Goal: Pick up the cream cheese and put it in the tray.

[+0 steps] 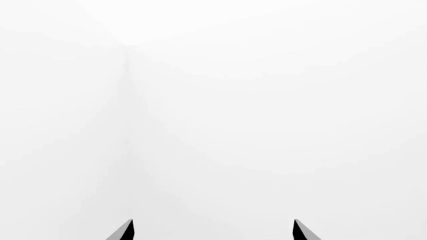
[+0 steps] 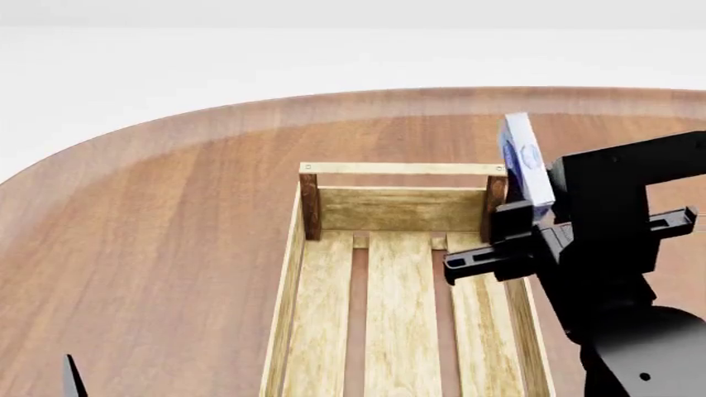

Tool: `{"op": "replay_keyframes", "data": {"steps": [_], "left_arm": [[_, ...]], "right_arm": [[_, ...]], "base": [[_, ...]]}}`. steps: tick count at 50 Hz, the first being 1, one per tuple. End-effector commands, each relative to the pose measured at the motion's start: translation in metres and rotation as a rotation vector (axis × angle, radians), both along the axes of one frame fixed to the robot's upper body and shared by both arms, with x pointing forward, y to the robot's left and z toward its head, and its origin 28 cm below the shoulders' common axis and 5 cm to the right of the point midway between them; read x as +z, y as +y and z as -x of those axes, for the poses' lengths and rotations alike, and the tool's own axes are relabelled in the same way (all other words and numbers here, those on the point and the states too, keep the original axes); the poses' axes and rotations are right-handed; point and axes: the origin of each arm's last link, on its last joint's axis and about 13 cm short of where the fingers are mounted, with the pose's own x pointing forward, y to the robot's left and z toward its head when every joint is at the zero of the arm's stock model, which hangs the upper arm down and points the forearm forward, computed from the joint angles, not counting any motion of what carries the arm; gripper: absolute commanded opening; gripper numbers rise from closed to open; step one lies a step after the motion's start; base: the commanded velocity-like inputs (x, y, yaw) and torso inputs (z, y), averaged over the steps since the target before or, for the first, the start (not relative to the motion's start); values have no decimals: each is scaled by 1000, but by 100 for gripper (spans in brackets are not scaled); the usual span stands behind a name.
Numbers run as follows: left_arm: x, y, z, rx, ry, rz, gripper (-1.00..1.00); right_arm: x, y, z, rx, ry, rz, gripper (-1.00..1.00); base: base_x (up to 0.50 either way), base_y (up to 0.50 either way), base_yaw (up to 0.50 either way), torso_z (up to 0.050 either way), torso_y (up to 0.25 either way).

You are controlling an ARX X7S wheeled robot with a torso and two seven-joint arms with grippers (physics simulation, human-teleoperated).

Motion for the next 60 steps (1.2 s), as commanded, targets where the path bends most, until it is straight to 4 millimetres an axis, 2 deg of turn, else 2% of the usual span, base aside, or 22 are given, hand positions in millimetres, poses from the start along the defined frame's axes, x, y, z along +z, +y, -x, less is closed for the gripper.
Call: {"op": "replay_keyframes", "data": {"steps": [1,18,32,53,60], "left_arm": [[0,0,1,-1,0,-1,100],[0,-1,0,-5,1,-5,100],[-1,-2,0,-8,1,-9,100],[-1,-3,-1,-9,5,-12,100],[-2,-3,-1,-9,9,-14,100]], "right_arm": [[7,1,3,100,1,-67,-100],[7,4,-14,165,153,-85,-100],[8,10,-34,138,258,-12,-100],[11,24,-48,88,366,174,-100],[16,29,-48,115,386,189,-100]], "base": [[0,0,0,0,0],[0,0,0,0,1],[0,0,0,0,1],[0,0,0,0,0],[0,0,0,0,1]]}}
